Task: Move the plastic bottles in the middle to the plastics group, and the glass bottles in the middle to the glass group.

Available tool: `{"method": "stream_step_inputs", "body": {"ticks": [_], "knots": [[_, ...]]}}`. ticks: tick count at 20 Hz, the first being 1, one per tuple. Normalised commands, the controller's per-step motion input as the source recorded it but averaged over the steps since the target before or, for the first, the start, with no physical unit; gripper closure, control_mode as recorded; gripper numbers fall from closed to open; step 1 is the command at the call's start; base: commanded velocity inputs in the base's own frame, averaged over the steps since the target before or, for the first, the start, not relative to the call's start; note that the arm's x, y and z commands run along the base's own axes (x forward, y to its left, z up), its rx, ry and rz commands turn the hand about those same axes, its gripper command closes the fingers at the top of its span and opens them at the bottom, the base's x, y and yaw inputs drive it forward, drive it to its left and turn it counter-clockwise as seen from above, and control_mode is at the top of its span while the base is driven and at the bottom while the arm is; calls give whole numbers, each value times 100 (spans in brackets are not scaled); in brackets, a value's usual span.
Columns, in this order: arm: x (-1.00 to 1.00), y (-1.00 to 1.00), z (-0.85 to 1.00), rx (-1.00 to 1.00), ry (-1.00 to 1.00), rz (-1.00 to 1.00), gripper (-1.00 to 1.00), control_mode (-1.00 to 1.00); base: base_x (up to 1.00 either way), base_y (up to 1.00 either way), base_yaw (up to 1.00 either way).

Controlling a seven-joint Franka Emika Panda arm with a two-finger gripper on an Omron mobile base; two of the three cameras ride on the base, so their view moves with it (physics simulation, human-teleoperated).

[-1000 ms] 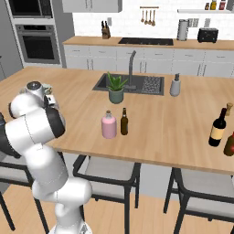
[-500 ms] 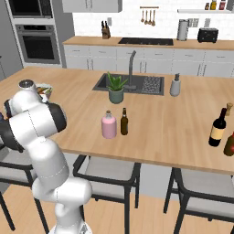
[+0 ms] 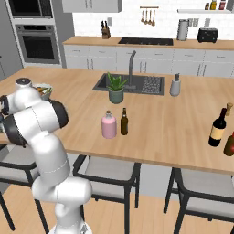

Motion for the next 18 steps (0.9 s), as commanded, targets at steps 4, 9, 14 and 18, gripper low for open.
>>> {"method": "stream_step_inputs", "body": {"ticks": [4,9,14,18], "knots": [[-4,46,-7,0,-2,12,100,-100,0,0,0],[2,47,-1,0,-2,3,100,-100,0,0,0],[15,44,0,0,0,0,100,-100,0,0,0],[6,39,0,0,0,0,100,-100,0,0,0]]}}
